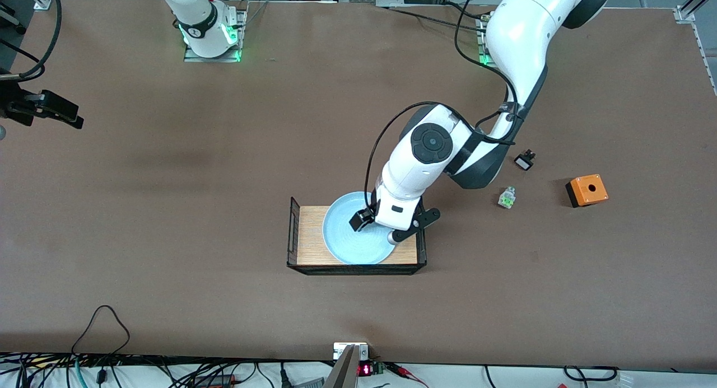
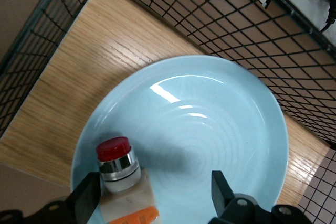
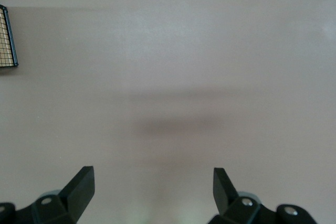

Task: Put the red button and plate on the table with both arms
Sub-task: 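Lower the left gripper and close it on the red button, then lift the red button out of the wire tray with the left gripper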

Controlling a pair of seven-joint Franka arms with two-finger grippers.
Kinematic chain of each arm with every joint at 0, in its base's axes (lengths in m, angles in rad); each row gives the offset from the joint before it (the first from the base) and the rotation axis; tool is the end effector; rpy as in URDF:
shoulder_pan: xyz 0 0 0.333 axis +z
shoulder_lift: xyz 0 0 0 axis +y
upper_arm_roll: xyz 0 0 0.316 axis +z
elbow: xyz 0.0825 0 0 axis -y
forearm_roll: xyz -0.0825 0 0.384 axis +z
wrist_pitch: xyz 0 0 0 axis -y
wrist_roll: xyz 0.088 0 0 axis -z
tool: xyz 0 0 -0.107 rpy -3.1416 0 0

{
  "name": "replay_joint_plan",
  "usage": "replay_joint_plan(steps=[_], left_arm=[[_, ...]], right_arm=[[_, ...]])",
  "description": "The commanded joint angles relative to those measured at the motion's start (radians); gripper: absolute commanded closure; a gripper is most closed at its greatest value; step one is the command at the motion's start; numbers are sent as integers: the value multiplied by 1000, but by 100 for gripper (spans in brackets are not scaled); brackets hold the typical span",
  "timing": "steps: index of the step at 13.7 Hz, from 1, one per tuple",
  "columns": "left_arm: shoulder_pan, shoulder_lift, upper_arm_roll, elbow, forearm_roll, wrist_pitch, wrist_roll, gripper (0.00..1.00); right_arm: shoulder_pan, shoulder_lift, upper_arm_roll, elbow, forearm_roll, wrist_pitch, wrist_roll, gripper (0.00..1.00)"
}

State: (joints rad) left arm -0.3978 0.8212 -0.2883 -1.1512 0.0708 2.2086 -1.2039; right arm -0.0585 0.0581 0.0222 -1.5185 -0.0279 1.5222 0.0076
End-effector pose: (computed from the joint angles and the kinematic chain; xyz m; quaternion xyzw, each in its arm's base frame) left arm 0.6510 -0.4364 0.3461 0.9449 0.2918 0.0231 0.1466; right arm 0.5667 -0.0241 0.6124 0.9993 -0.0222 -0.0274 0.0129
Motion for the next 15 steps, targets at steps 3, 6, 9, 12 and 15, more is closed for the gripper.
replay_joint_plan(steps=[3, 6, 9, 12, 15], left_arm=[[-13, 13, 11, 27, 26, -4, -14, 21], [-13, 13, 11, 27, 29, -4, -13, 36], [-15, 13, 9, 27, 59, -4, -13, 38], [-19, 13, 9, 25, 72, -6, -17, 44], [-19, 13, 9, 19, 73, -6, -17, 54]], right_arm=[[-1, 6, -1, 18, 5, -7, -9, 0], [0, 6, -1, 20, 5, -7, -9, 0], [-1, 6, -1, 20, 5, -7, -9, 0], [0, 6, -1, 20, 5, -7, -9, 0], [0, 6, -1, 18, 5, -7, -9, 0]])
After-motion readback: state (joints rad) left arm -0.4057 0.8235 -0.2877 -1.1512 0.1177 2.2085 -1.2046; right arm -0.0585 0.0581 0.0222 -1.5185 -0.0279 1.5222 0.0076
